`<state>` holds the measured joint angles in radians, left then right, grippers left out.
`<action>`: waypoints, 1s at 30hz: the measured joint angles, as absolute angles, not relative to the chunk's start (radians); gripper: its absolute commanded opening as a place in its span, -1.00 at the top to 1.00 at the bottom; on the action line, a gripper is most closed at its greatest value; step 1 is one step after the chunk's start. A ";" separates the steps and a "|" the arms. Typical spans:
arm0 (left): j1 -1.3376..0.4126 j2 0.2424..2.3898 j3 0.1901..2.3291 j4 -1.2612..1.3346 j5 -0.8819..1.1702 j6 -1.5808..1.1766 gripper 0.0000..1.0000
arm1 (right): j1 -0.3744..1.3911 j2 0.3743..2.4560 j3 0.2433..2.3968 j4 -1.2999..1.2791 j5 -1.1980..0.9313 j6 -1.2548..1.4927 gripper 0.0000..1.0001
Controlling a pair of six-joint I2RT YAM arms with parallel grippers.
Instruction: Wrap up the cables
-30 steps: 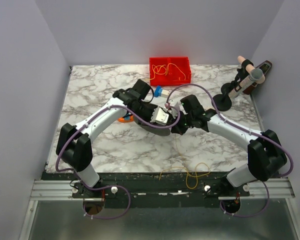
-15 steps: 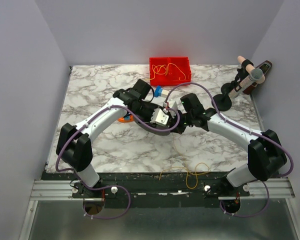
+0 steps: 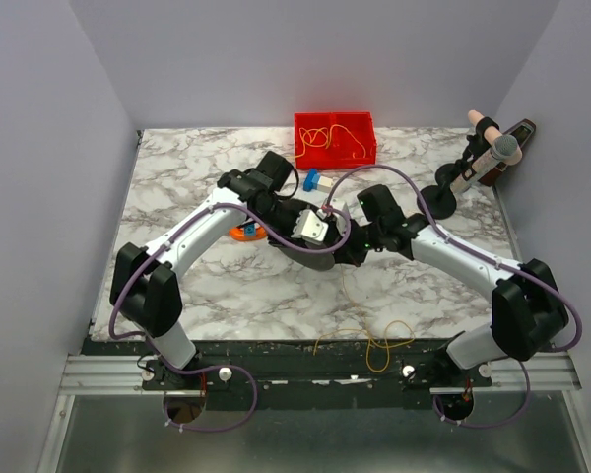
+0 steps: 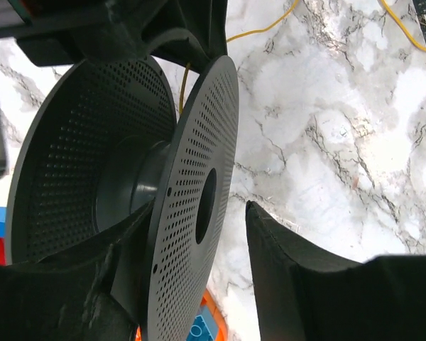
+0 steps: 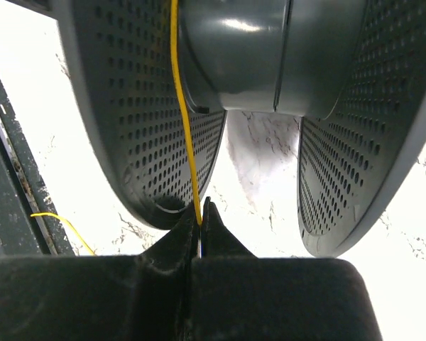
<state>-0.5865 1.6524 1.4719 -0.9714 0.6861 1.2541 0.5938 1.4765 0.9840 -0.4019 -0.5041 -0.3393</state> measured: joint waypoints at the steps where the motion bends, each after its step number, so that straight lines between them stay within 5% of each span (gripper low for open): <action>1: -0.587 1.653 1.467 -0.970 0.685 1.253 -0.24 | 0.594 1.470 0.984 -0.402 -0.507 -0.342 0.99; 4: -0.587 1.655 1.463 -0.957 0.682 1.252 -0.21 | 0.594 1.451 0.981 -0.402 -0.518 -0.355 0.99; 12: -0.587 1.676 1.461 -0.931 0.649 1.274 0.31 | 0.594 1.427 0.971 -0.404 -0.538 -0.379 0.99; 17: -0.590 1.672 1.452 -0.912 0.647 1.297 1.00 | 0.593 1.415 0.966 -0.403 -0.539 -0.392 0.99; 20: -0.598 1.660 1.443 -0.960 0.649 1.298 1.00 | 0.585 1.411 0.966 -0.393 -0.533 -0.398 0.94; 30: -0.593 1.655 1.446 -0.945 0.656 1.205 1.00 | 0.586 1.375 0.960 -0.387 -0.447 -0.366 0.15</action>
